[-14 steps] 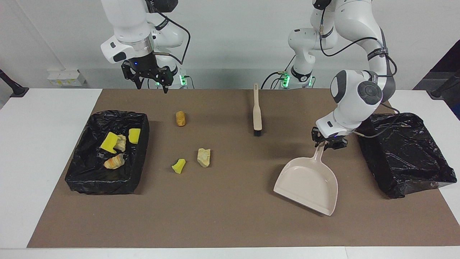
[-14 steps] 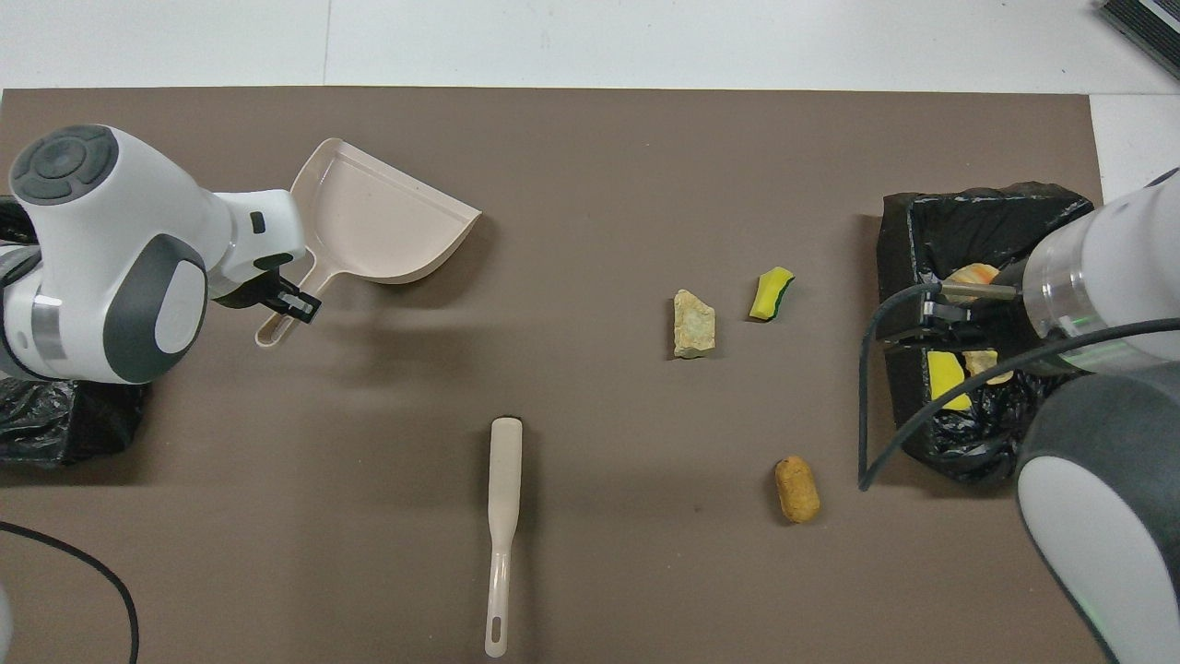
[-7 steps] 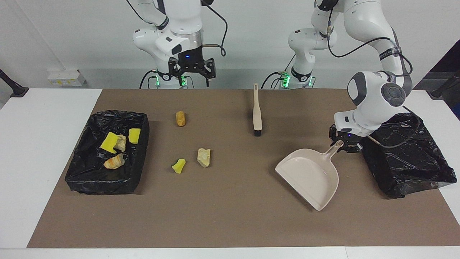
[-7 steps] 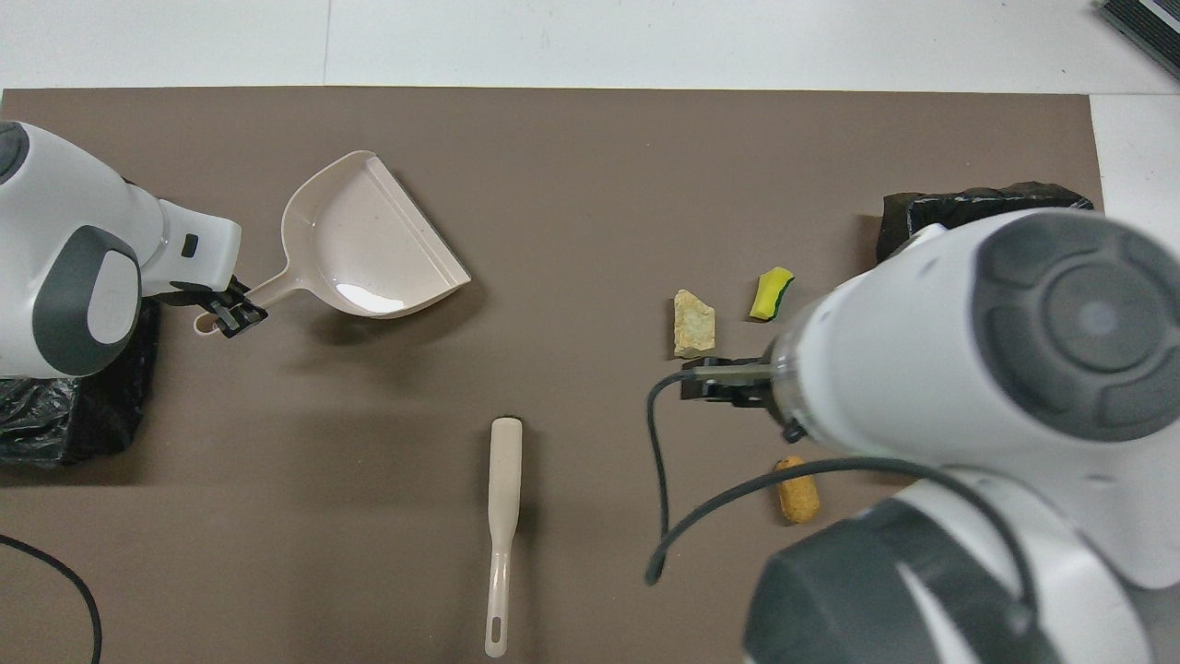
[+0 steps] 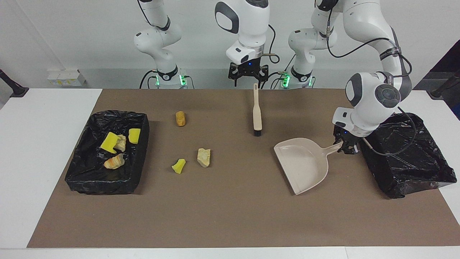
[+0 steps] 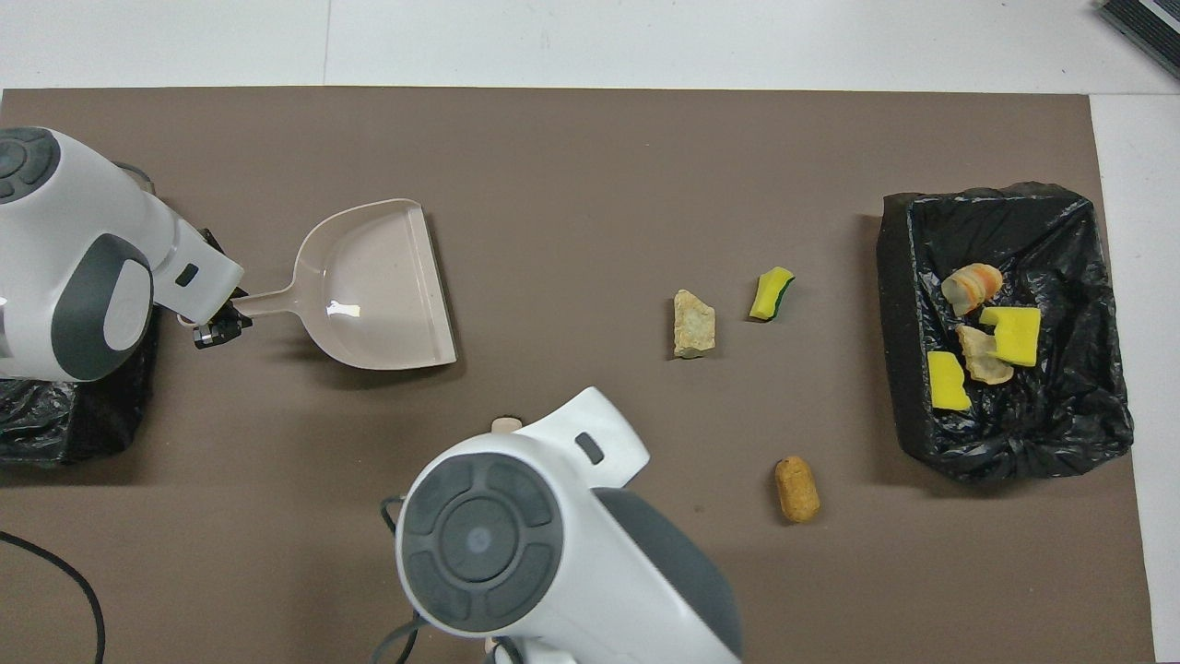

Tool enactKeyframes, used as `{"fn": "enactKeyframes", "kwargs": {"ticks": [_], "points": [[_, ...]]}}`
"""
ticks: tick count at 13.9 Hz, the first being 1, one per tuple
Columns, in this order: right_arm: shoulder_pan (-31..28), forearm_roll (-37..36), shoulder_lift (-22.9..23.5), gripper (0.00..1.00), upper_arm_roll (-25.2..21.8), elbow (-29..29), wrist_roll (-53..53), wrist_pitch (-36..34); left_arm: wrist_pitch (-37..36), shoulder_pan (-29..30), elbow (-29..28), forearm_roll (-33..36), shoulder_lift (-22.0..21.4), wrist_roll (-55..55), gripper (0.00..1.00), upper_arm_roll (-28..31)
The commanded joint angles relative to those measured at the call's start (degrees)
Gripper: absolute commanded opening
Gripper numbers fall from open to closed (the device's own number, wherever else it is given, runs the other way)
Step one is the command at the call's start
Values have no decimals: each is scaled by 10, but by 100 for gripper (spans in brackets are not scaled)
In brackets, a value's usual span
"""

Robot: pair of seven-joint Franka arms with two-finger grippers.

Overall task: Sweep and dump trash in bin
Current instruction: 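Pull the dustpan toward the left gripper while the right gripper reaches the brush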

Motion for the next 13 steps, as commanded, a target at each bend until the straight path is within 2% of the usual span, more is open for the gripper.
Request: {"fn": "enactKeyframes", "kwargs": {"ticks": [1, 4, 6, 10, 13], "points": [[17, 17, -10, 100, -5, -49, 25, 33, 37, 0, -40, 27, -20, 57, 0, -1], [51, 17, -11, 100, -5, -131, 69, 132, 67, 0, -80, 36, -41, 97, 0, -1], [79, 17, -11, 100, -5, -170, 84, 149, 89, -4, -105, 38, -52, 99, 0, -1], [112, 18, -23, 97, -3, -284, 128, 282, 90, -2, -108, 38, -54, 98, 0, -1], [115, 23, -36, 95, -2, -306, 127, 288, 90, -2, -108, 38, -54, 98, 0, -1]]}}
